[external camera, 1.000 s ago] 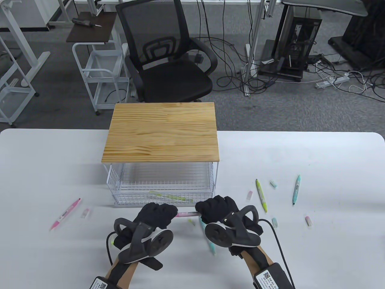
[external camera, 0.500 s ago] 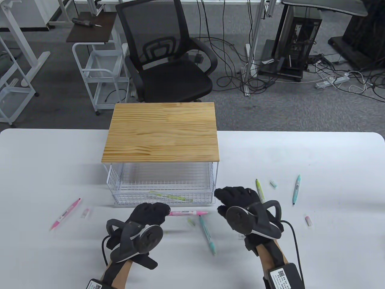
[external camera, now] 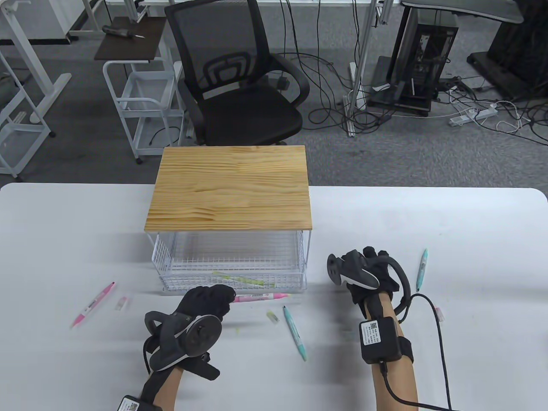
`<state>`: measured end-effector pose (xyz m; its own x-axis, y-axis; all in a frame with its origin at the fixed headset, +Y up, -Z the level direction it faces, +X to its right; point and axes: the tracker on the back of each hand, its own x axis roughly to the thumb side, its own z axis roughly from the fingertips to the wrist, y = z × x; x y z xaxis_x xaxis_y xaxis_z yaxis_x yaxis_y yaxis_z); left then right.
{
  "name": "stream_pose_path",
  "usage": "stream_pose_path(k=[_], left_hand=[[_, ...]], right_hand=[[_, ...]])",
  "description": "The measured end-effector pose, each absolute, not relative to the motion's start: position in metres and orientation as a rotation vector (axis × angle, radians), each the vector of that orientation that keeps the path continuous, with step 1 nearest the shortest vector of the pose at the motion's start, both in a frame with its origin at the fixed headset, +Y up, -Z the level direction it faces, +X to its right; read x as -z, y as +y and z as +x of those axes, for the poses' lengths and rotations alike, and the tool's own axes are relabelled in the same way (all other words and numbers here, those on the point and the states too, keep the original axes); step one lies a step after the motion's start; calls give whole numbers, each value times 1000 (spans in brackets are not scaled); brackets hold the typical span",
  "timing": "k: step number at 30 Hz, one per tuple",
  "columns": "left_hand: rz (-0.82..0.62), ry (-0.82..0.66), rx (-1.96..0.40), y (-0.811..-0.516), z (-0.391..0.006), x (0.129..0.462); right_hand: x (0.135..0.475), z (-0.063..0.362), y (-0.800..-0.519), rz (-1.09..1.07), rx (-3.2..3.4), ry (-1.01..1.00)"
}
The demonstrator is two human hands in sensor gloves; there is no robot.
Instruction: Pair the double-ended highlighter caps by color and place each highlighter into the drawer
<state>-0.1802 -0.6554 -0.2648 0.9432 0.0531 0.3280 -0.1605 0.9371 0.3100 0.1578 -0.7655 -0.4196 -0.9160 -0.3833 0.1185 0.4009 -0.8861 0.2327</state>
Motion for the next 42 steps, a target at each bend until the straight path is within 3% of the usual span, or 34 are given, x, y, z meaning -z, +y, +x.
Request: stream_pose_path(k=[8,19,22,30,36,42], left_hand=[[322,-317,-119,-658,-181,270],[319,-318,-115,-659,-180,271],[317,-320,-107,-659,-179,270],[350,-348,-117,-650,-173,265],[371,-364,-138,-644,-172,261],[378,-384,-133,-642,-168,258]], right_hand=[[431,159,-773,-73,2697,-423],[425,154,-770,-129,2773,-277],[416,149,-747,-117,2853,-283],[351,140,-670,-312,3223,15],[303,128,-649,-510,3325,241],[279,119,-643,-686,3305,386]])
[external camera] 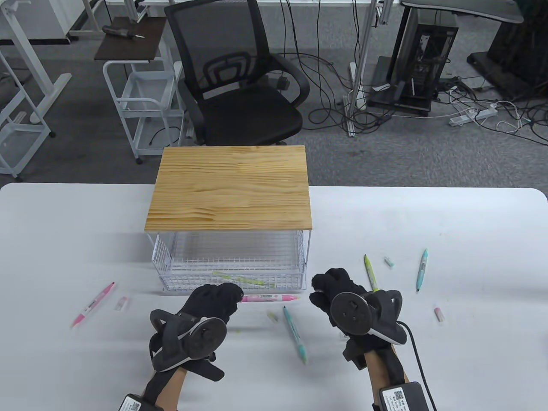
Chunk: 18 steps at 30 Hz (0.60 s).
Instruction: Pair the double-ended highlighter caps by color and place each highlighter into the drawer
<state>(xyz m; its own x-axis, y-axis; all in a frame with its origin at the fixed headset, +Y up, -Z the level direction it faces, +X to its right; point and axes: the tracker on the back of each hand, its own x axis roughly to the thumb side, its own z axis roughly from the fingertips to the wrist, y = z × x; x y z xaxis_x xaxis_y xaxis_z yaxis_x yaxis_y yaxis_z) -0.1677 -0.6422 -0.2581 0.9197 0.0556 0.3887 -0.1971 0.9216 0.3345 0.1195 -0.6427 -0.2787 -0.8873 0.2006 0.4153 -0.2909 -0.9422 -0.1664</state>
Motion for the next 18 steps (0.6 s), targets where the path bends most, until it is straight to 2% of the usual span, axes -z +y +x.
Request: stream_pose_path(k=[10,18], left_hand=[[388,-401,-111,-642,-162,255],[389,-408,-96,-643,-159,255]], right_hand=[[267,111,-636,707,-2891,-362],[259,110,-636,680,-2950,-433]])
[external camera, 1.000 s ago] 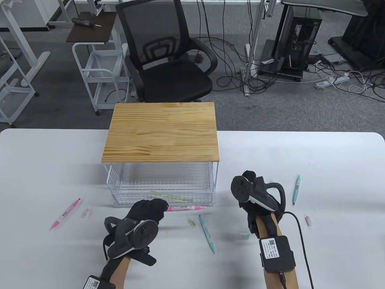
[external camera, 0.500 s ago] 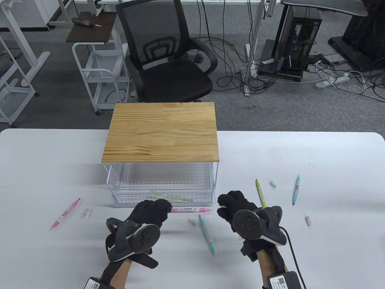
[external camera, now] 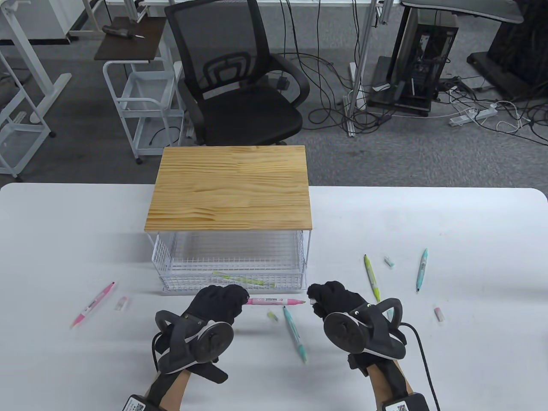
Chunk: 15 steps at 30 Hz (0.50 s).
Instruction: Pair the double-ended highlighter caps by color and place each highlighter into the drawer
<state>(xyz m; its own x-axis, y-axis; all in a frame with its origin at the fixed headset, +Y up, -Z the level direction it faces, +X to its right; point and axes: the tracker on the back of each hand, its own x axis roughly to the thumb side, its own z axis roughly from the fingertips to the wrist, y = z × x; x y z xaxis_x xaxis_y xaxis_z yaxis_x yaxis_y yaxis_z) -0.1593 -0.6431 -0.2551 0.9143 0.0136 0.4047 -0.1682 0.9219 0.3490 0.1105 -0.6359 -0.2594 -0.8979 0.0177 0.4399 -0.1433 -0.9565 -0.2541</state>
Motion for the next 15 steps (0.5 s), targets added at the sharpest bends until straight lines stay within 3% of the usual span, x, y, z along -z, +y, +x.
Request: stream_pose_path(k=[15], left_hand=[[382,-417,-86,-645,-157,255]], right_hand=[[259,102,-645,668,-3005,-516]])
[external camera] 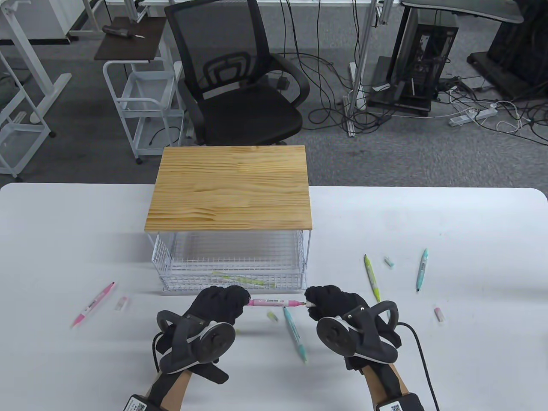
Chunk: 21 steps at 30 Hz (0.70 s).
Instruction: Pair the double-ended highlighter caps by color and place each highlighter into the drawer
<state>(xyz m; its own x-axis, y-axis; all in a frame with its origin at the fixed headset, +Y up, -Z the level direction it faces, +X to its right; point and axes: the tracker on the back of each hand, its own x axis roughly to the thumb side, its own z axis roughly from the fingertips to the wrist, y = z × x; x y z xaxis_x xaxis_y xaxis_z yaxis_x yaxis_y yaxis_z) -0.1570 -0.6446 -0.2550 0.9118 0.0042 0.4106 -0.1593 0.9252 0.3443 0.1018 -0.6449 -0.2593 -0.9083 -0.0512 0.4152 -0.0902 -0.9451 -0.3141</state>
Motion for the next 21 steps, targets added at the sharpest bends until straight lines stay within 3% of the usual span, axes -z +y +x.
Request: stream_pose_path(k=[21], left_hand=[[357,-437,-56,-652,-152,257]], right_hand=[[259,93,-653,730,-2953,-523]])
